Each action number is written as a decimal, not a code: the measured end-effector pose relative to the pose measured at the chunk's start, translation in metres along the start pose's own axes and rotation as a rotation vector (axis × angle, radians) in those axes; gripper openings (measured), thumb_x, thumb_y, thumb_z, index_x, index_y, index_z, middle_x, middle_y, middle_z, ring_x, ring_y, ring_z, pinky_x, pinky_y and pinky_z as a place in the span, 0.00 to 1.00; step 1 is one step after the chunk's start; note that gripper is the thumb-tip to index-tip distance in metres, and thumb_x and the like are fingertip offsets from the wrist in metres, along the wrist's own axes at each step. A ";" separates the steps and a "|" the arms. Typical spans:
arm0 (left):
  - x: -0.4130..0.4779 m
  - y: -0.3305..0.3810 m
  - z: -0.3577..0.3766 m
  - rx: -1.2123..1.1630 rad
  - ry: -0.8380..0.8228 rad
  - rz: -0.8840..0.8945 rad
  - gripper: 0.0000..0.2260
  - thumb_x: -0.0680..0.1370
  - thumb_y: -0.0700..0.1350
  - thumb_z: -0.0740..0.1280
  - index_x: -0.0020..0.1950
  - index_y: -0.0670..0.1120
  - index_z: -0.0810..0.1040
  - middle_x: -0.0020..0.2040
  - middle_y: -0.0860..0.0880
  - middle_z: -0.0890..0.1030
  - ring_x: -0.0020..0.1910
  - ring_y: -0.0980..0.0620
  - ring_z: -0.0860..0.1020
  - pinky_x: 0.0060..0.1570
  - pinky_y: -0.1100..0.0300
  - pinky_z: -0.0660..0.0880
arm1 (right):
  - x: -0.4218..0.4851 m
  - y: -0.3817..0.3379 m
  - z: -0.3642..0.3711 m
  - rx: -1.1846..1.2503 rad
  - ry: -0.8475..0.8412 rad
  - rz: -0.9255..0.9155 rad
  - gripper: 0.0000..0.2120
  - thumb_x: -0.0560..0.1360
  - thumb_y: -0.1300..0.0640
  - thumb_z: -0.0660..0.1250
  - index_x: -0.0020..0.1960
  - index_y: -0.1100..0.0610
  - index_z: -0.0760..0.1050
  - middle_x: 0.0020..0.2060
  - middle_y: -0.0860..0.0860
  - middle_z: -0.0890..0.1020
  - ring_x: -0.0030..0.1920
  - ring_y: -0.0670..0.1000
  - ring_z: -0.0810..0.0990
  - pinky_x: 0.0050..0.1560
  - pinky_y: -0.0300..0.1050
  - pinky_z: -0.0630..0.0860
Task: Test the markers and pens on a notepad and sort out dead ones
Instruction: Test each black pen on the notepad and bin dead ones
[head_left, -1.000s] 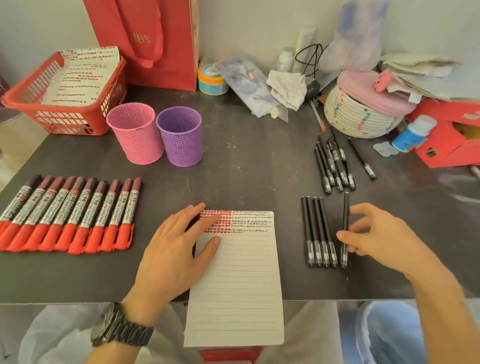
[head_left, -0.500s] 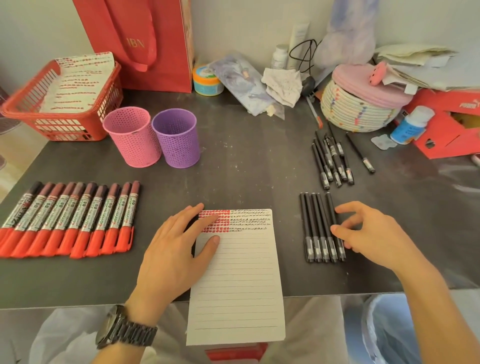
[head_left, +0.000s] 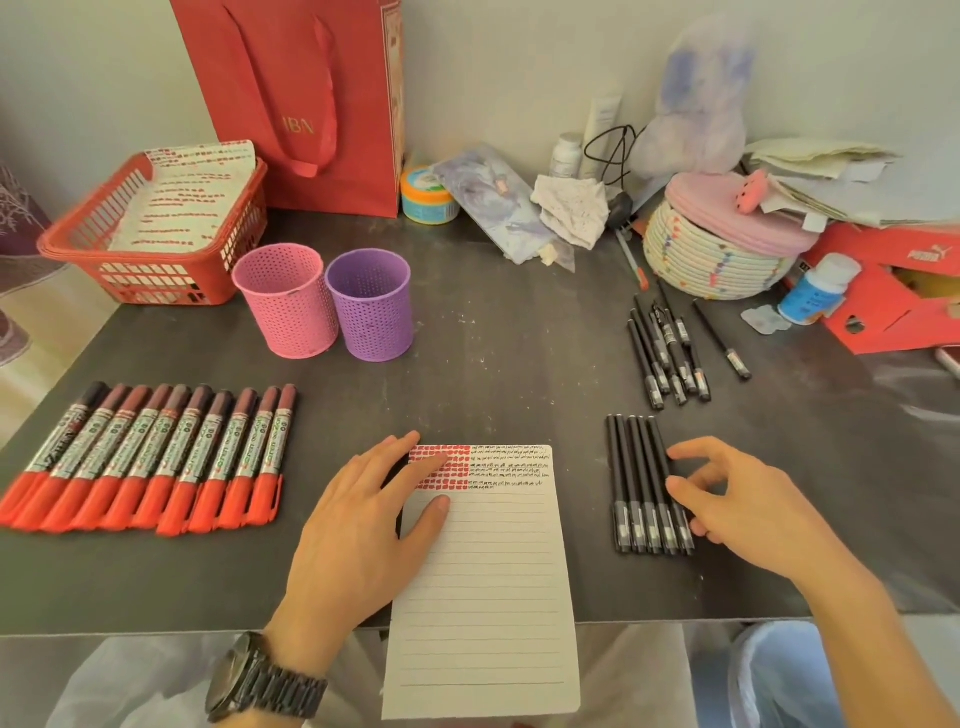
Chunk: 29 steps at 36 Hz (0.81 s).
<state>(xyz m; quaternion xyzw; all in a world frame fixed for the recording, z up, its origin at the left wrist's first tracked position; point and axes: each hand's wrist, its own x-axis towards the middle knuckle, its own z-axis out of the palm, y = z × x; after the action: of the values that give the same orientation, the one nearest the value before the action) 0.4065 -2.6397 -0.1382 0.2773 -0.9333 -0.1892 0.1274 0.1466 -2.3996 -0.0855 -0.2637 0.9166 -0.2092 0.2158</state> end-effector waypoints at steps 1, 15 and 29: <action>0.000 0.000 0.000 0.002 -0.002 0.000 0.22 0.80 0.63 0.57 0.72 0.61 0.72 0.76 0.59 0.67 0.76 0.56 0.63 0.74 0.54 0.60 | -0.001 -0.001 0.000 -0.001 0.002 -0.003 0.10 0.80 0.48 0.67 0.60 0.40 0.73 0.34 0.38 0.83 0.33 0.38 0.82 0.43 0.45 0.79; -0.001 0.002 0.001 0.031 -0.006 -0.008 0.22 0.80 0.63 0.56 0.75 0.64 0.68 0.78 0.60 0.62 0.77 0.57 0.60 0.74 0.60 0.53 | 0.043 -0.023 -0.012 -0.126 0.260 -0.043 0.11 0.79 0.42 0.65 0.60 0.44 0.73 0.43 0.35 0.80 0.42 0.41 0.78 0.47 0.47 0.72; 0.000 0.000 0.003 0.041 0.001 -0.003 0.22 0.82 0.62 0.50 0.77 0.66 0.61 0.80 0.61 0.52 0.79 0.59 0.53 0.75 0.62 0.43 | 0.127 -0.062 -0.006 -0.424 0.251 -0.005 0.16 0.80 0.49 0.64 0.64 0.56 0.73 0.58 0.58 0.78 0.58 0.63 0.78 0.53 0.54 0.75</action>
<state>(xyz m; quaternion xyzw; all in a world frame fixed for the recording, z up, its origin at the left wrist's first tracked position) 0.4055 -2.6385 -0.1405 0.2813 -0.9365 -0.1702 0.1221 0.0705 -2.5186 -0.0862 -0.2770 0.9590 -0.0440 0.0395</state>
